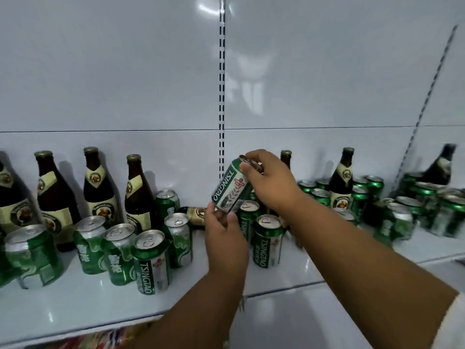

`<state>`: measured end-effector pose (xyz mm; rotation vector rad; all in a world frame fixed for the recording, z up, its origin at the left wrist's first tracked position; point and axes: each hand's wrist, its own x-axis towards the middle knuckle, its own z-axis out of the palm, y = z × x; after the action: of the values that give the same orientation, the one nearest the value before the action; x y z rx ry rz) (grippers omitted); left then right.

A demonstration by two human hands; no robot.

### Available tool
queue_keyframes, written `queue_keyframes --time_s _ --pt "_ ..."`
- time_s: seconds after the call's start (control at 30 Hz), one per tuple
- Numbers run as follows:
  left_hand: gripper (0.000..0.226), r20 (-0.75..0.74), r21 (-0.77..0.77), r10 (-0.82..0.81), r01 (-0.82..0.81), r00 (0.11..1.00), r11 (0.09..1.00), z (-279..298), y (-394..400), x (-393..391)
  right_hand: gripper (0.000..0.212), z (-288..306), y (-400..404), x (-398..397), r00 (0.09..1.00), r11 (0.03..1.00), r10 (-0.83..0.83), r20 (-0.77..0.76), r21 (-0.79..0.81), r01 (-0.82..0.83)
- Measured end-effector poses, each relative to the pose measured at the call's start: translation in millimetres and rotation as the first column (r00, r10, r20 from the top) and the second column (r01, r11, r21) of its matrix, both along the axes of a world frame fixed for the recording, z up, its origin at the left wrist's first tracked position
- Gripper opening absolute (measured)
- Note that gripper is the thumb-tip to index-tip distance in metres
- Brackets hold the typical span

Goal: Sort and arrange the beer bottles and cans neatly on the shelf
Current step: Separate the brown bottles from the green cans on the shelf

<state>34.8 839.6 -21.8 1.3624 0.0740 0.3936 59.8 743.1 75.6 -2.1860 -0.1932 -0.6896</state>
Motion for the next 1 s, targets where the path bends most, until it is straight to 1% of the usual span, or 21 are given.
queue_keyframes --time_s 0.07,0.13,0.17,0.27,0.37,0.43,0.53,0.63,0.7,0.77,0.83,0.9,0.93,0.97,1.0 --pt "0.046 0.001 -0.059 -0.058 0.058 0.998 0.997 3 -12 -14 0.028 -6 -15 -21 0.998 0.998 -0.056 0.033 0.023 0.055" --pt "0.037 0.014 -0.072 -0.143 0.144 0.990 0.987 2 -27 -26 0.029 -14 -32 -38 0.990 0.992 -0.125 0.069 0.035 0.122" --pt "0.033 0.028 -0.057 -0.179 0.180 0.983 0.982 2 -35 -31 0.031 -18 -42 -46 0.983 0.986 -0.162 0.086 0.045 0.159" --pt "0.036 0.072 0.001 -0.255 0.256 0.964 0.967 1 -62 -45 0.037 -25 -71 -69 0.959 0.966 -0.255 0.127 0.082 0.246" --pt "0.032 0.083 0.036 -0.345 0.343 0.935 0.939 2 -97 -62 0.035 -29 -105 -94 0.926 0.937 -0.347 0.151 0.083 0.338" --pt "0.038 0.089 0.037 -0.406 0.405 0.910 0.914 -1 -126 -72 0.034 -30 -133 -110 0.895 0.913 -0.407 0.182 0.060 0.403" --pt "0.039 0.054 0.018 -0.487 0.486 0.872 0.874 -8 -178 -88 0.034 -36 -183 -132 0.855 0.870 -0.490 0.166 0.040 0.491" --pt "0.038 -0.024 0.022 -0.545 0.546 0.838 0.838 -17 -236 -104 0.037 -45 -239 -152 0.836 0.842 -0.536 0.122 0.007 0.539" --pt "0.037 -0.095 -0.001 -0.595 0.597 0.798 0.802 -25 -277 -110 0.038 -50 -279 -162 0.823 0.824 -0.562 0.079 -0.034 0.566" --pt "0.042 -0.161 -0.065 -0.651 0.650 0.742 0.757 -31 -318 -115 0.039 -54 -320 -170 0.811 0.805 -0.584 0.040 -0.097 0.585" --pt "0.042 -0.236 -0.227 -0.700 0.662 0.674 0.714 -32 -355 -118 0.039 -57 -359 -175 0.794 0.785 -0.607 0.015 -0.144 0.603" --pt "0.030 -0.273 -0.408 -0.764 0.648 0.585 0.643 -28 -383 -121 0.037 -62 -393 -181 0.778 0.769 -0.628 0.002 -0.148 0.621" --pt "0.023 -0.279 -0.466 -0.790 0.642 0.546 0.609 -25 -397 -120 0.037 -64 -410 -182 0.772 0.763 -0.636 0.003 -0.147 0.630" --pt "0.023 -0.285 -0.499 -0.806 0.638 0.519 0.587 -25 -410 -119 0.036 -67 -426 -182 0.765 0.757 -0.644 0.008 -0.138 0.639" --pt "0.028 -0.290 -0.505 -0.817 0.645 0.499 0.573 -27 -423 -117 0.035 -71 -441 -180 0.759 0.752 -0.651 0.012 -0.121 0.648"
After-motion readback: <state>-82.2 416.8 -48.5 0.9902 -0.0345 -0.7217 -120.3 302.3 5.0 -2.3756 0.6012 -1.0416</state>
